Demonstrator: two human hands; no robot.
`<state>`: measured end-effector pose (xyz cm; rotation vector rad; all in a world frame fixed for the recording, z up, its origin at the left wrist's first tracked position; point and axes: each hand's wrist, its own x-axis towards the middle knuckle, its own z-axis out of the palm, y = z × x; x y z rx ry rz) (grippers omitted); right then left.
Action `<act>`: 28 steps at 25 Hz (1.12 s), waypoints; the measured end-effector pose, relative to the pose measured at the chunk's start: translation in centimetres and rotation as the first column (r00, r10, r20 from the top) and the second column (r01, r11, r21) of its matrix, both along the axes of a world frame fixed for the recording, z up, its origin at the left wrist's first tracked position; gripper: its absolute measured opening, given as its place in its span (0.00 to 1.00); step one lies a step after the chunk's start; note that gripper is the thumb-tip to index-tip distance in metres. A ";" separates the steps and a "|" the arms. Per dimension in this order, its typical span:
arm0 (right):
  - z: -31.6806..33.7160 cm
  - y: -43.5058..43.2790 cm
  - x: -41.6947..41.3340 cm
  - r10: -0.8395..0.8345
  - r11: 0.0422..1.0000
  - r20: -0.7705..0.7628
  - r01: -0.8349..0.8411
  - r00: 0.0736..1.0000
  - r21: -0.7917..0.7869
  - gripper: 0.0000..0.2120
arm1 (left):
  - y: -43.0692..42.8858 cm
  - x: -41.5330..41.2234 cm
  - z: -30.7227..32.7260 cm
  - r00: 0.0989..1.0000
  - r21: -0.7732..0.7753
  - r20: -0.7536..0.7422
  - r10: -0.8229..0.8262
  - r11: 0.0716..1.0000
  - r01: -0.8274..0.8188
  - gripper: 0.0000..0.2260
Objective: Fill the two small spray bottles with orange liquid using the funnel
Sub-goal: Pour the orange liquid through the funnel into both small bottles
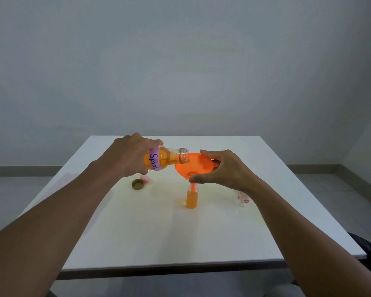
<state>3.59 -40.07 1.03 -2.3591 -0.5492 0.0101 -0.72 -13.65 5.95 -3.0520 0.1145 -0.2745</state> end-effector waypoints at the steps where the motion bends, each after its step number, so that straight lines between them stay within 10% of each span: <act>1: 0.0 0.0 0.0 -0.002 1.000 -0.002 0.002 1.000 0.001 0.57 | 0.0 0.0 0.0 1.000 0.002 -0.002 0.001 1.000 -0.001 0.37; 28: 0.4 -0.2 -0.1 -0.004 0.999 -0.007 0.004 1.000 0.051 0.52 | 1.0 0.1 -2.5 0.999 -0.248 0.031 0.035 0.968 -0.027 0.39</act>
